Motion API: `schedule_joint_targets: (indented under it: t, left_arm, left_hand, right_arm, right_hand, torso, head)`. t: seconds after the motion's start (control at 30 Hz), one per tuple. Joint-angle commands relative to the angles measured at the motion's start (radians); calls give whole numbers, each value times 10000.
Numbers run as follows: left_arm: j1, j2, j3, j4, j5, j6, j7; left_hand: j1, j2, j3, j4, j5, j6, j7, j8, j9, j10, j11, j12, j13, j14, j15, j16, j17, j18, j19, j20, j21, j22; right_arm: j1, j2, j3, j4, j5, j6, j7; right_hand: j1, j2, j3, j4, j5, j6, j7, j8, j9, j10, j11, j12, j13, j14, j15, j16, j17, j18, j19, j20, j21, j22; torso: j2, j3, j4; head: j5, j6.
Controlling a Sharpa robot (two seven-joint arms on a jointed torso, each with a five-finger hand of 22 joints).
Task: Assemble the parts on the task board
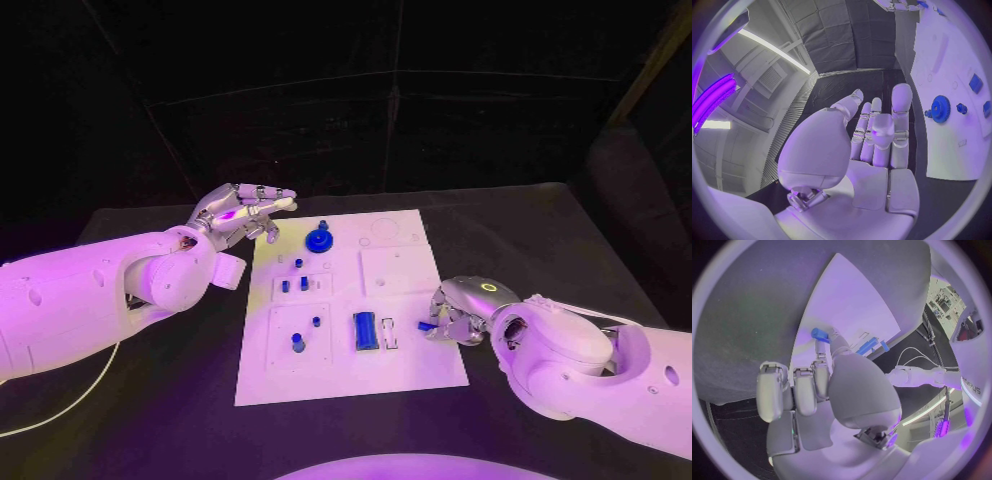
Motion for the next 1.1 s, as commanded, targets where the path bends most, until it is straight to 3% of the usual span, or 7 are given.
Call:
schedule_joint_targets:
  t: [0.03,0.17,0.33,0.77,0.9,1.1]
  left_arm:
    - [11,4,5,13,20,118,43]
    - [11,14,5,13,20,125,39]
    - [11,11,5,18,20,128,33]
    - [12,-1,5,39,20,130,28]
    - [12,0,5,38,20,134,23]
    - [12,17,4,34,20,155,4]
  left_hand:
    - [5,70,-54,15,13,-68,-26,55,-11,-87,2,69,1,-76,27,29,-15,65,6,13,-41,-12]
    - [5,70,-54,15,13,-68,-26,55,-11,-87,2,69,1,-76,27,29,-15,65,6,13,-41,-12]
    - [5,70,-54,15,13,-68,-26,55,-11,-87,2,69,1,-76,27,29,-15,65,6,13,-41,-12]
    - [5,70,-54,15,13,-68,-26,55,-11,-87,2,69,1,-76,27,29,-15,65,6,13,-41,-12]
    - [5,70,-54,15,13,-68,-26,55,-11,-87,2,69,1,-76,27,29,-15,65,6,13,-41,-12]
    - [5,70,-54,15,13,-68,-26,55,-11,-87,2,69,1,-76,27,29,-15,65,6,13,-41,-12]
  right_arm:
    - [-74,-35,-72,56,498,-697,-89]
    - [-73,-47,-71,208,809,-1281,106]
    - [-72,-2,-71,282,1167,-1589,212]
    - [-72,289,-71,204,1827,-1927,229]
    - [-72,452,-71,147,2066,-1929,253]
    - [-71,724,-72,75,2149,-1911,240]
  right_hand:
    - [744,859,138,21,-16,88,-8,-53,34,50,-42,37,-1158,800,11,-16,1408,-114,245,14,55,1795]
    - [490,708,354,68,-44,147,-18,-118,32,60,-51,35,-1156,800,1,-18,1412,-117,257,12,64,1808]
    - [84,499,604,227,-137,217,-37,-215,20,80,-65,45,-1145,803,0,-18,1418,-121,270,10,73,1823]
    - [-406,182,896,483,-128,374,-67,-315,15,148,-85,147,-1070,820,-20,17,1484,-142,338,-5,133,1895]
    - [-676,16,959,641,301,487,-100,-332,34,181,-109,184,-1043,827,-35,31,1511,-150,363,-17,155,1922]
    - [-810,-78,979,723,412,578,-128,-323,56,192,-131,187,-1039,825,-54,24,1502,-152,370,-33,160,1929]
  torso:
    - [-1,-7,-1]
    - [1,-10,10]
    - [1,-10,5]
    - [6,-4,1]
    - [6,-6,-1]
    - [-3,0,1]
  head:
    - [4,0]
    - [8,2]
    - [24,-5]
    - [56,-40]
    - [51,-49]
    - [55,-59]
